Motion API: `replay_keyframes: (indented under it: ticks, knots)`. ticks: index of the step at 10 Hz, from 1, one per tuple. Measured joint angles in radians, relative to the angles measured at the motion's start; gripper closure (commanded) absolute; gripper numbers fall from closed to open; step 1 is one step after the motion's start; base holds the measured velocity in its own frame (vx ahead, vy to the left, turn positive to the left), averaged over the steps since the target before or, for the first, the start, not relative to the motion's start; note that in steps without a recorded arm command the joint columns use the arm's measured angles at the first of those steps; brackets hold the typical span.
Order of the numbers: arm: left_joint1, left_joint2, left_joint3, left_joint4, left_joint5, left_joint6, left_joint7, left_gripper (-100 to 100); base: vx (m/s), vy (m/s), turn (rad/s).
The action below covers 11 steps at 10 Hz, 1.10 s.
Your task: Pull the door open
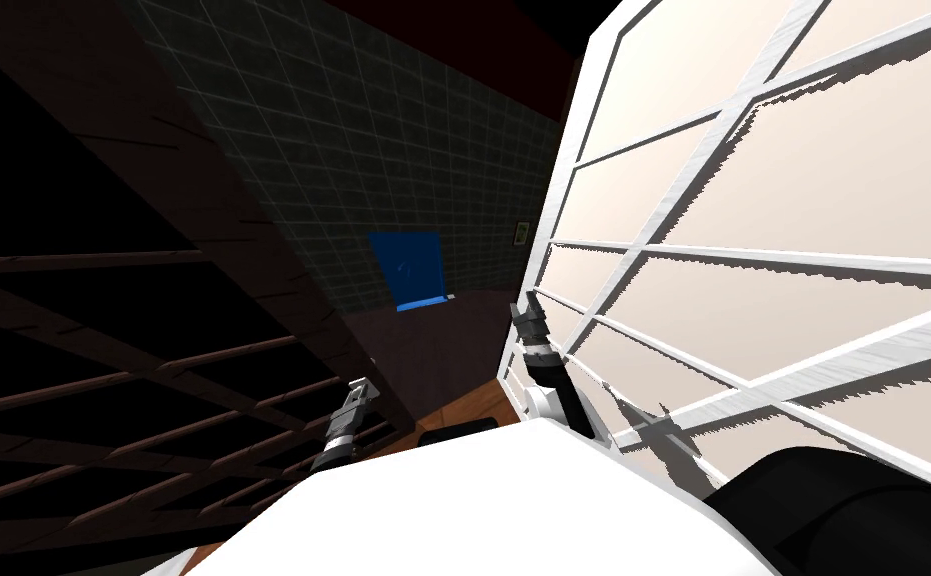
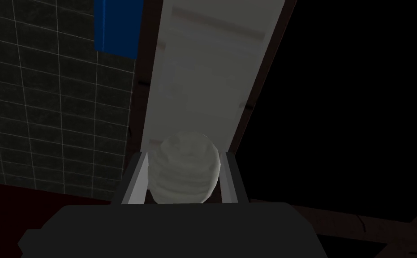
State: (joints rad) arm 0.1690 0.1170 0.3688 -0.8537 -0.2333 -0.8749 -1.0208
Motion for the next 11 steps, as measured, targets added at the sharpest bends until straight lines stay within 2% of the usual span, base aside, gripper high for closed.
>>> replay_keyframes:
  ticks: [11]
  knots:
    - [-0.023, 0.014, -0.032, 0.019, 0.069, 0.001, 0.270, 100, -0.035, 0.010, -0.030]
